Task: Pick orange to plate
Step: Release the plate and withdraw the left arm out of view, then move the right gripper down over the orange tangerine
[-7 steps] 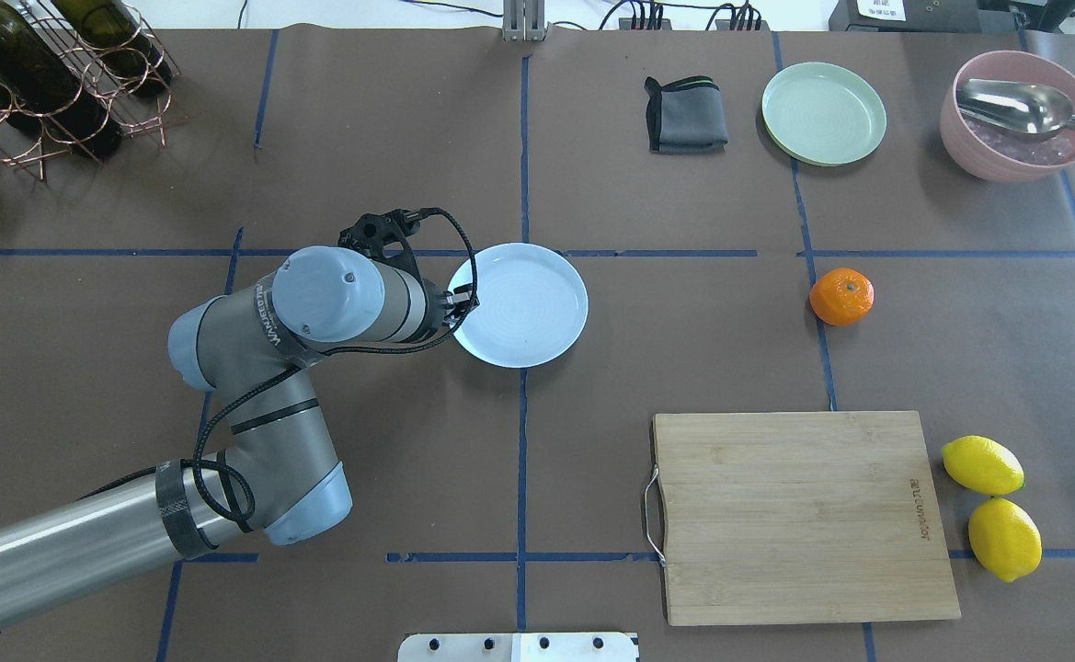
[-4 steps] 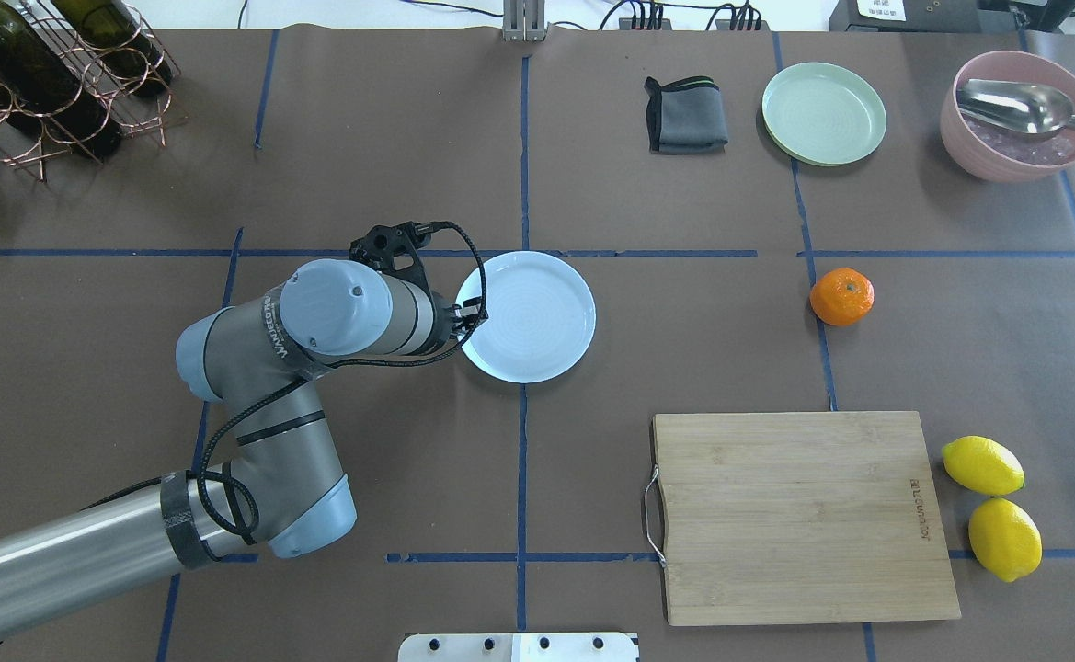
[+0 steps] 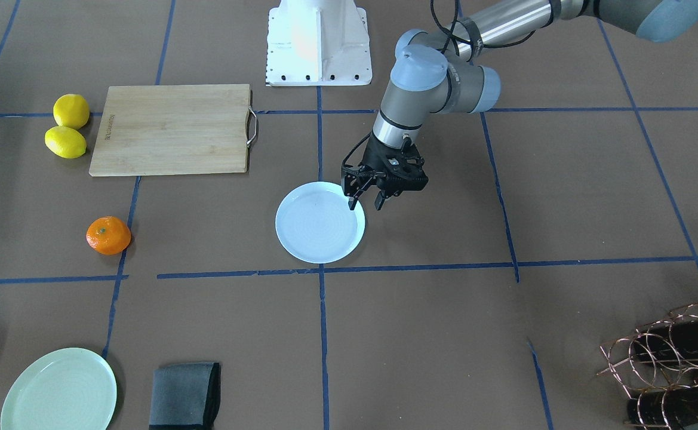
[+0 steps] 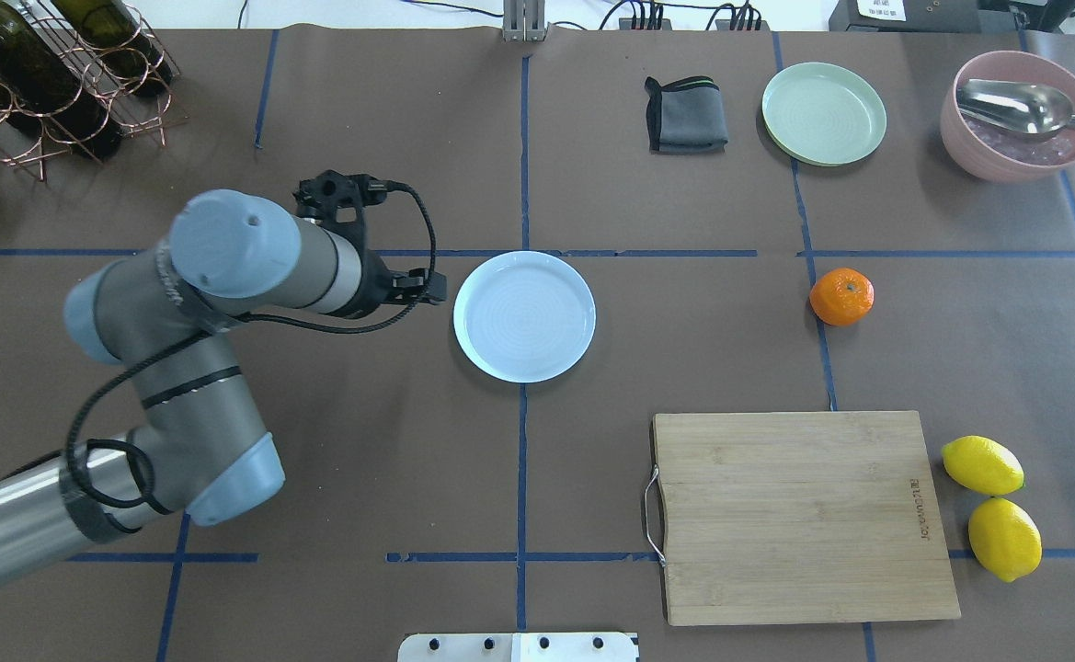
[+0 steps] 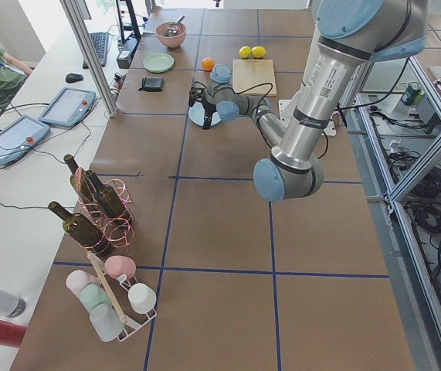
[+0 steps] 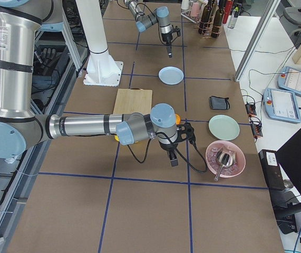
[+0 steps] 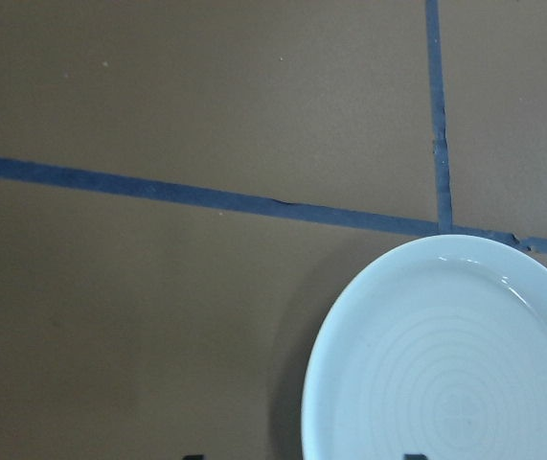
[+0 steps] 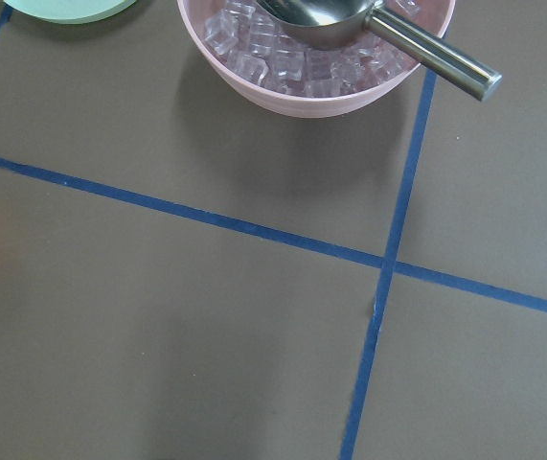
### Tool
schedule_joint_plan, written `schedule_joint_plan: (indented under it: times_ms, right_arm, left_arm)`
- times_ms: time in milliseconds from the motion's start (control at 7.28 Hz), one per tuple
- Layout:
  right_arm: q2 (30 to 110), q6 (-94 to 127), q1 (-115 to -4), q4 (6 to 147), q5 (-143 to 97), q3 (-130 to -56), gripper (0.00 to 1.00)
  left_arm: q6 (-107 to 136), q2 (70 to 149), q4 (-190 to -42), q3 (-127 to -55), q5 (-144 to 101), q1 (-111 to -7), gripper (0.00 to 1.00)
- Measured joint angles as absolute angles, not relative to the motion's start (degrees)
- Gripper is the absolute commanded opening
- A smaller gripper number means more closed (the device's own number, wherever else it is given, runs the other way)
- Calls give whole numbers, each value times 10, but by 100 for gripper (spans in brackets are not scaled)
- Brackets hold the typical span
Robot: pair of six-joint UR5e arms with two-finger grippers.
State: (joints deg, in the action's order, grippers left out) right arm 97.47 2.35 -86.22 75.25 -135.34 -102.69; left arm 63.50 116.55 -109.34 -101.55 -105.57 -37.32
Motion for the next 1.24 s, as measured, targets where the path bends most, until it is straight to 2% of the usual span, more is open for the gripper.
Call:
schedule_joint_plan:
  times_ms: [137, 412, 824, 1237]
  right_arm:
    - [973, 24, -862, 752, -1375, -1035, 100]
    - [969, 28, -857, 752, -1423, -1047, 100]
    - [959, 50, -847, 751, -1432, -1051, 100]
    - [944, 70, -827, 753, -1409, -1055, 100]
  left_arm:
    - [532, 1120, -1062, -1058, -1091, -429, 100]
    - [307, 1035, -1038, -1080, -1173, -578, 100]
    - [42, 942, -1021, -985, -1313, -793, 100]
    - [-59, 857, -986, -953, -1333, -872, 100]
